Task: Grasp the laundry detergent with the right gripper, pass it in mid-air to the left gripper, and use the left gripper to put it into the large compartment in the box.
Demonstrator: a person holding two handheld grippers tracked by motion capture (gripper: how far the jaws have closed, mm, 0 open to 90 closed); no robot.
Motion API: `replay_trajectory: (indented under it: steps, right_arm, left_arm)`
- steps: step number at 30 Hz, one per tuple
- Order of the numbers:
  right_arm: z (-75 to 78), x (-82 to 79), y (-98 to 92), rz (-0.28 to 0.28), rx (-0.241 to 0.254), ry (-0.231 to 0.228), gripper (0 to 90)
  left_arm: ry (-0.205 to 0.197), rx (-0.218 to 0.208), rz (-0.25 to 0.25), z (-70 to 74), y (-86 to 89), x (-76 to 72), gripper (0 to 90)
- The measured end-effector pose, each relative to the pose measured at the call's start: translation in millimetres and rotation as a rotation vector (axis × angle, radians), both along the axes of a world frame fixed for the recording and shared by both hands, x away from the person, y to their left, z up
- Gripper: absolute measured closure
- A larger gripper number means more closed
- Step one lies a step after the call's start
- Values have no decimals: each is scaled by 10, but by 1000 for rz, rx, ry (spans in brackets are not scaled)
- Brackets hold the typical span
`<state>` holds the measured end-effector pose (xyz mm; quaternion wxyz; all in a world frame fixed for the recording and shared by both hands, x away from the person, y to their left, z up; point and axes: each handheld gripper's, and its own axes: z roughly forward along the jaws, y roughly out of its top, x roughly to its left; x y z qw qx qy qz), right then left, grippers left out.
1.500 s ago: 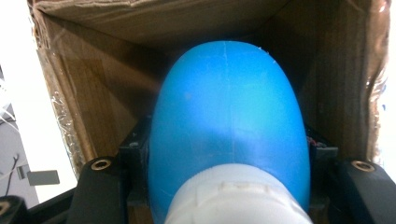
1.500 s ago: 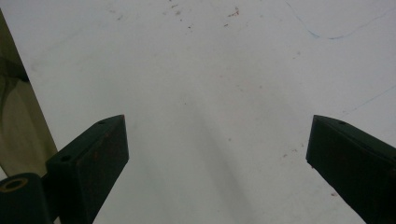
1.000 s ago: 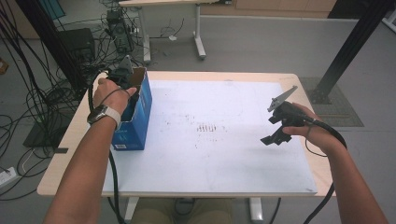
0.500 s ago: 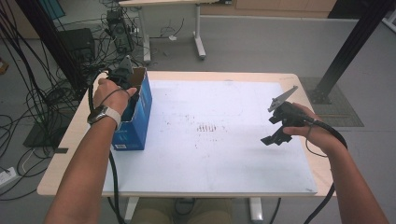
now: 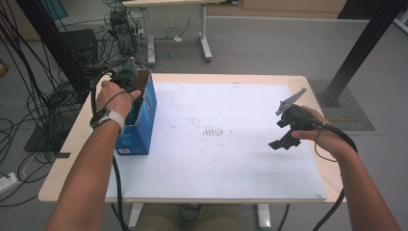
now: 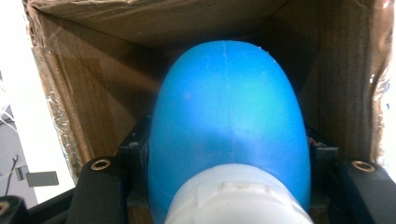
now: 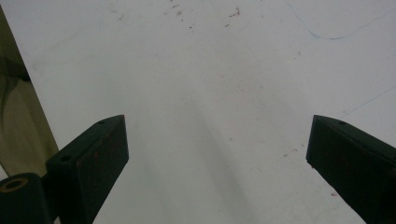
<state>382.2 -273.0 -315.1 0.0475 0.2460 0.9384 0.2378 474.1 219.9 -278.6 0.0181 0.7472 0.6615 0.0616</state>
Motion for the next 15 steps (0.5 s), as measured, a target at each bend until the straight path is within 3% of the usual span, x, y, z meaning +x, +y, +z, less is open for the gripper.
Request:
replay_trajectory:
  steps: [15]
  right_arm:
    - [-1,1,2,0,0,2,55]
  left_arm:
    - [0,-1,0,-1,6,-1,375]
